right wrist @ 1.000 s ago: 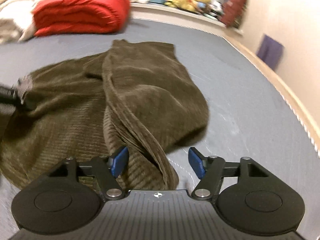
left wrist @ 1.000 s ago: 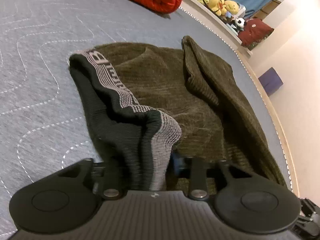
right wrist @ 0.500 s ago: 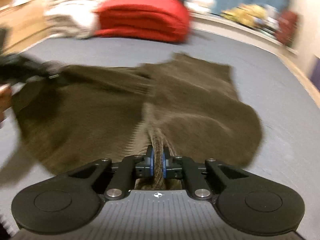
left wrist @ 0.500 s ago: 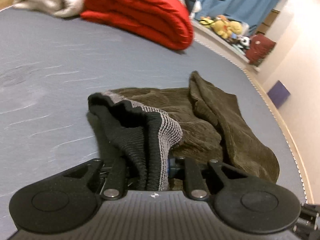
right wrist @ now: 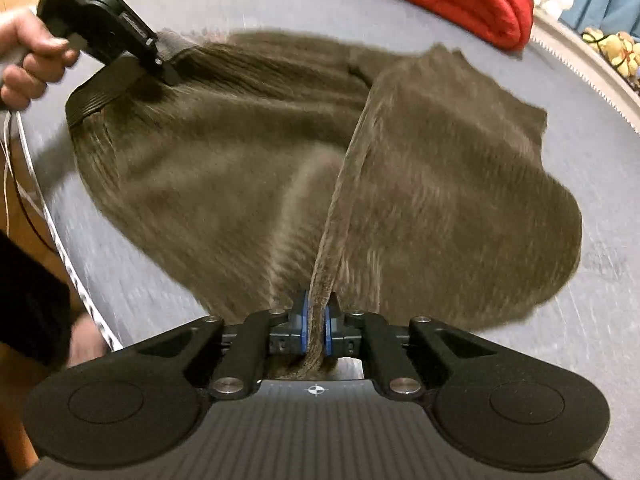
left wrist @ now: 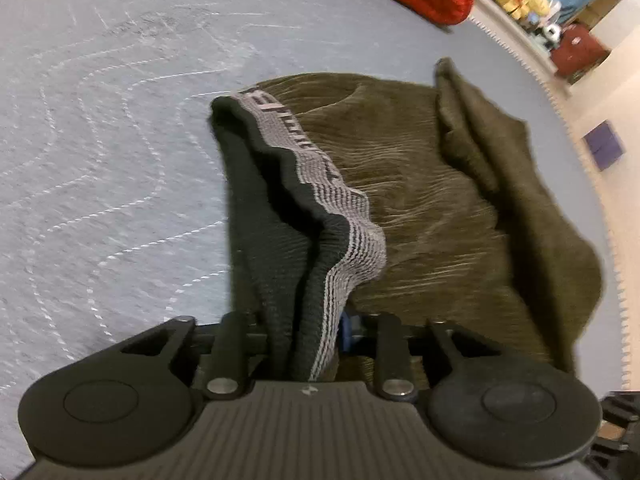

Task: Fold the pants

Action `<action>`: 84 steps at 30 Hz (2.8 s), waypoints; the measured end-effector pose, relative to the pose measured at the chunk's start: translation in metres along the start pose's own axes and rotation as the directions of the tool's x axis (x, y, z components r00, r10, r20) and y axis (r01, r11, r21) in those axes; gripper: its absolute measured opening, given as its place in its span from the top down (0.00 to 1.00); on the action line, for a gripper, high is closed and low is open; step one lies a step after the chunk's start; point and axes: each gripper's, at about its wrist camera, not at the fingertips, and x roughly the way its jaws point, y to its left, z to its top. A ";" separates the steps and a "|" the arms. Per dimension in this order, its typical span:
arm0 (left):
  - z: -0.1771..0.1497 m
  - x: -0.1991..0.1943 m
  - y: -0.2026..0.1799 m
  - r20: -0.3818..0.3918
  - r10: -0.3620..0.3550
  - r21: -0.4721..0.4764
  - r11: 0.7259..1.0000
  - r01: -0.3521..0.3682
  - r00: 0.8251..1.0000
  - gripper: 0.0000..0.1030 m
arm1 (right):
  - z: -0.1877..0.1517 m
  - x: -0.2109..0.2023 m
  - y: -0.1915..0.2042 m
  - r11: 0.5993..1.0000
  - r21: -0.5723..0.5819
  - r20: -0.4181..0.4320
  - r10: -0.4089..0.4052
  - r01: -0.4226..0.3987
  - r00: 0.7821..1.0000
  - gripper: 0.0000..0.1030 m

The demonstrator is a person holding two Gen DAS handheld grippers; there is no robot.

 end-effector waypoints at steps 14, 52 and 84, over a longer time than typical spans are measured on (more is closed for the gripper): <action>0.020 0.013 -0.015 0.027 0.144 0.060 0.988 -0.145 0.989 0.58 | 0.040 -0.036 -0.063 0.971 0.198 0.184 0.095 -0.131 0.978 0.60; 0.000 0.027 -0.198 0.174 0.133 0.195 0.967 -0.166 0.976 0.17 | -0.104 -0.034 -0.142 0.980 0.181 -0.038 -0.074 0.080 0.997 0.93; 0.011 0.058 -0.186 0.031 0.147 0.062 0.987 -0.148 0.989 0.17 | 0.064 0.091 -0.145 0.948 0.173 0.087 -0.285 0.267 0.955 0.91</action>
